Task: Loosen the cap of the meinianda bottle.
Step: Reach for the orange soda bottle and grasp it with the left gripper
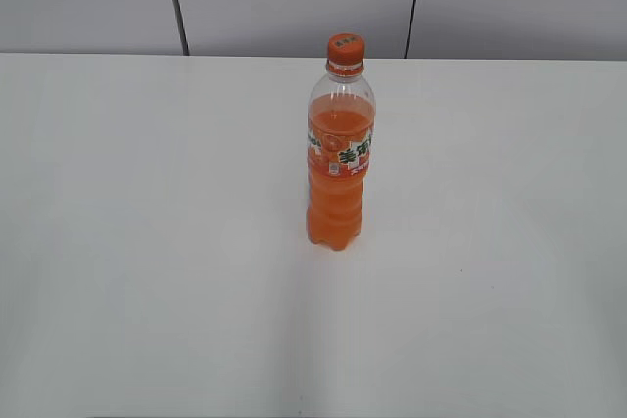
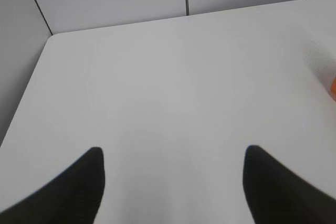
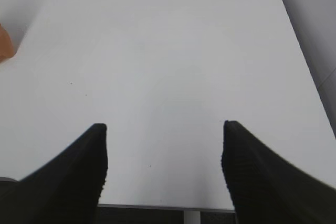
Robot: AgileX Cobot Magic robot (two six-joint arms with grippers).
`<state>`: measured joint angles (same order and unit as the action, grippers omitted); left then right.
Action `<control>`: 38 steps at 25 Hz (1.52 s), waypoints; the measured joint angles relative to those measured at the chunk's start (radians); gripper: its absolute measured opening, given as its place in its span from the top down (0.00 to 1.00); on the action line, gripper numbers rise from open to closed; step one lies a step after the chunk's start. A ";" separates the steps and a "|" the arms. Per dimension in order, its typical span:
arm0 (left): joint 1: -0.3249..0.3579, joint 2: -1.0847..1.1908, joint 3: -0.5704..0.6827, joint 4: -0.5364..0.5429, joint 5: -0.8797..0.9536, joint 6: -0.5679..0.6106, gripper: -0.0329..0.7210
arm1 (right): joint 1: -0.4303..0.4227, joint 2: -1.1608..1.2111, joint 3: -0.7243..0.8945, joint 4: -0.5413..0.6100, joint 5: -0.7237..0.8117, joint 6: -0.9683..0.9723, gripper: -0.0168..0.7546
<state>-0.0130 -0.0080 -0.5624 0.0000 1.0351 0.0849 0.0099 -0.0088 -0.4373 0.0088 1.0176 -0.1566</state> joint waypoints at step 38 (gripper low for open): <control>0.000 0.000 0.000 0.000 0.000 0.000 0.29 | 0.000 0.000 0.000 0.000 0.000 0.000 0.31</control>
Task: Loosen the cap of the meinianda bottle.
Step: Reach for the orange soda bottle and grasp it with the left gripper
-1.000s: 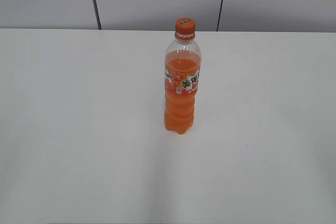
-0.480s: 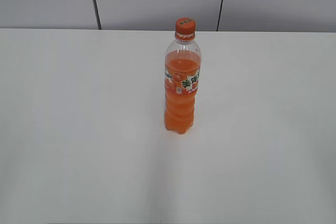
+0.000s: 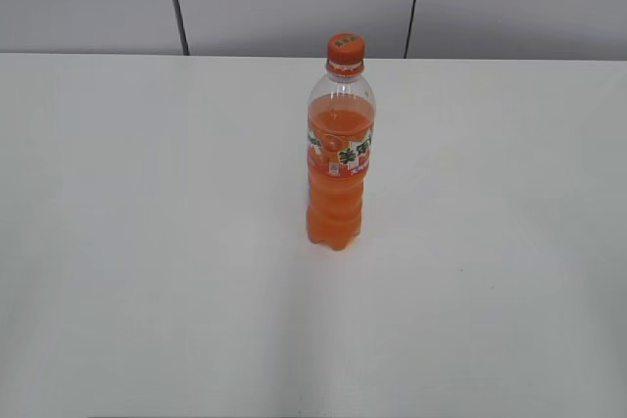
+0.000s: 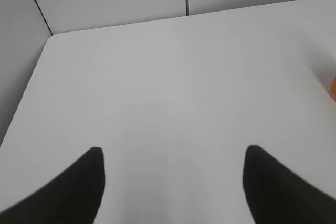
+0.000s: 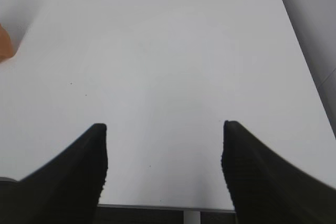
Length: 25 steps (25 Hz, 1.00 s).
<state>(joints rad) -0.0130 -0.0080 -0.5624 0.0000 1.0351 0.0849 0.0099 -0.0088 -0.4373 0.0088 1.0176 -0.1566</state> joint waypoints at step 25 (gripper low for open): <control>0.000 0.000 0.000 0.000 0.000 0.000 0.29 | 0.000 0.000 0.000 0.000 0.000 0.000 0.31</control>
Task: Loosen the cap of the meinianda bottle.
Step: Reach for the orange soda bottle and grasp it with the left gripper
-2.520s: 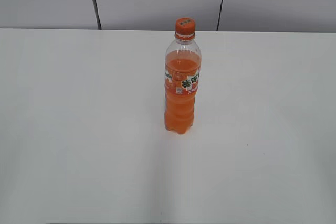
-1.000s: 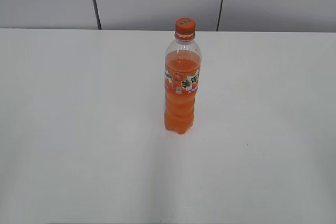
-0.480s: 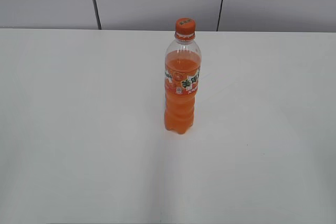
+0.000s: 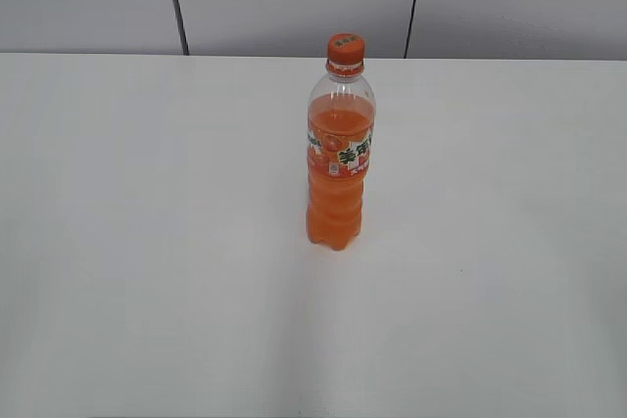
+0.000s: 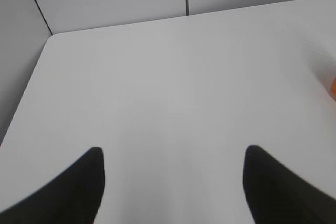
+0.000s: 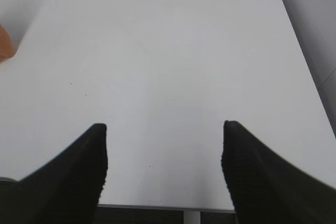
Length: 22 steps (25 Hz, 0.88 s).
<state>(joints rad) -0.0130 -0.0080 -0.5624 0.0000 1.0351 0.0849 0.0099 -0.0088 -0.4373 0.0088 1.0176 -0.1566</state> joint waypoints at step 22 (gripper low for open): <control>0.000 0.329 -0.021 0.013 -0.560 0.000 0.29 | 0.000 0.000 0.000 0.000 -0.001 0.000 0.31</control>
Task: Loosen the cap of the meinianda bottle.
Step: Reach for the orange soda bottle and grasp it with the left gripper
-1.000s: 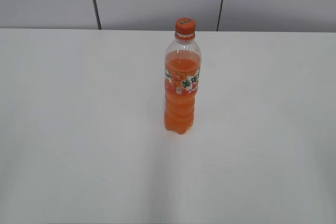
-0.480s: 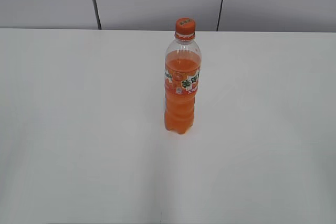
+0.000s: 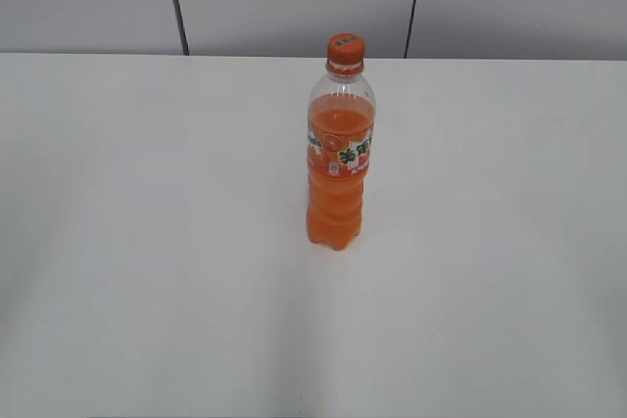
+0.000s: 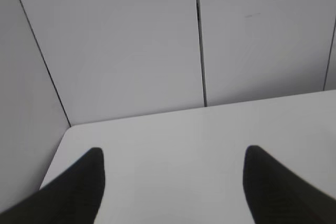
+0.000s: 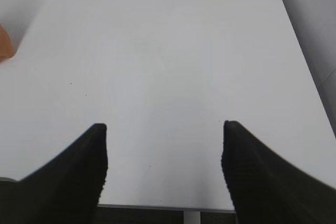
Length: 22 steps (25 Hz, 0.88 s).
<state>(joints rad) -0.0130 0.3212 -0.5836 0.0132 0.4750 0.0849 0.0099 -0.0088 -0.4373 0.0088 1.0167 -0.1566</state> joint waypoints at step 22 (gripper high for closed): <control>0.000 0.410 0.000 0.015 -0.659 0.000 0.29 | 0.000 0.000 0.000 -0.019 0.000 0.000 0.31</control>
<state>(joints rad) -0.0130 0.7316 -0.5836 0.0281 -0.1844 0.0849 0.0099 -0.0088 -0.4373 -0.0099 1.0167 -0.1566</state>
